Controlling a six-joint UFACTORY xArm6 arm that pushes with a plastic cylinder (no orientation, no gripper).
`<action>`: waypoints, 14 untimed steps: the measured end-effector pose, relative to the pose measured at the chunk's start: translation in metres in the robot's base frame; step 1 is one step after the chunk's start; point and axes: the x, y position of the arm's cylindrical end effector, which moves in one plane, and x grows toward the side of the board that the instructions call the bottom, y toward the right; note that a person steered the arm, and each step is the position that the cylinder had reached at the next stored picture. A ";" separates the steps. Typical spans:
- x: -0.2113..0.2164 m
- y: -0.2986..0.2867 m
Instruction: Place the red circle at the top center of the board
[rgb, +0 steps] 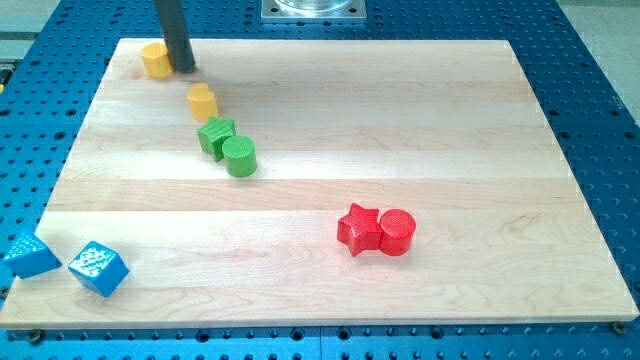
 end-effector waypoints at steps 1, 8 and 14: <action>0.017 0.034; 0.173 -0.062; 0.187 0.301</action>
